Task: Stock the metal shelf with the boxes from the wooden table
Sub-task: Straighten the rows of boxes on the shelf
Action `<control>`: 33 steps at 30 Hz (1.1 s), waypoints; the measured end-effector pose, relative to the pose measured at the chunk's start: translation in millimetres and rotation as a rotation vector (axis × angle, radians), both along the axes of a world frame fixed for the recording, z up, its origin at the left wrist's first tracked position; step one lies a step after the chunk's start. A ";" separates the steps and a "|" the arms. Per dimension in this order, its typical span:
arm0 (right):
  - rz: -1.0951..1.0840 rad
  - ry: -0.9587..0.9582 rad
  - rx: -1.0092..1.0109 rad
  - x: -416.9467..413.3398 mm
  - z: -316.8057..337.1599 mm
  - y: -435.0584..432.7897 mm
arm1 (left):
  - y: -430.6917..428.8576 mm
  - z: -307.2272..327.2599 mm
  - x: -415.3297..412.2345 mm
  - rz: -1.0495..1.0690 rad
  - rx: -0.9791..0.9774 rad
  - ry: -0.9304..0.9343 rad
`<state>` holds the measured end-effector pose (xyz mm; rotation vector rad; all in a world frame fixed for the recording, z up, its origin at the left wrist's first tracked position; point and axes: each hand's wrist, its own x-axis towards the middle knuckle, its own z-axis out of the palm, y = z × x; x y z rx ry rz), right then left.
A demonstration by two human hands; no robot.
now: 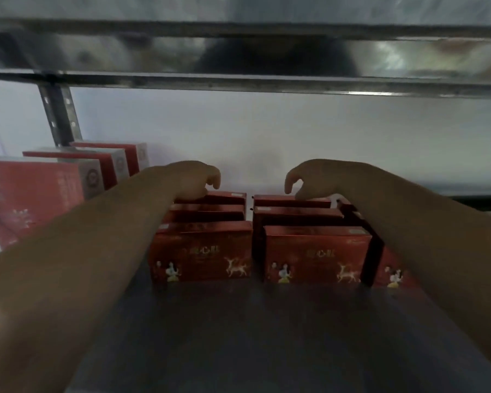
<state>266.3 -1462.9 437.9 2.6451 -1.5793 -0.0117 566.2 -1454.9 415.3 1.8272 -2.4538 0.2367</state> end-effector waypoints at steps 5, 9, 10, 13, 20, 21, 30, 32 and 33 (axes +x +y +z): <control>0.031 0.036 0.038 1.3 -7.2 -9.0 | -7.8 6.5 3.4 0.033 0.118 -0.025; 0.046 0.014 0.027 7.6 -12.6 -17.5 | -12.1 5.1 5.8 0.049 0.133 0.001; 0.040 -0.001 0.025 8.9 -14.3 -20.4 | -11.9 4.7 4.3 0.047 0.129 -0.012; 0.009 -0.018 0.016 13.3 -16.1 -23.8 | -11.3 -0.1 0.9 0.061 0.103 -0.044; 0.005 0.000 -0.002 23.7 -19.2 -30.2 | -22.3 -2.0 12.4 0.074 0.091 -0.036; 0.005 0.004 -0.016 26.1 -19.6 -30.7 | -24.0 -1.4 15.9 0.076 0.091 -0.041; -0.022 0.008 -0.050 36.2 -22.1 -37.6 | -34.2 -5.7 25.8 0.047 0.060 -0.047; -0.022 -0.001 -0.055 35.4 -22.8 -38.6 | -35.4 -6.2 26.7 0.046 0.052 -0.053; -0.020 -0.010 -0.060 35.2 -22.7 -39.0 | -36.1 -6.6 27.1 0.049 0.049 -0.053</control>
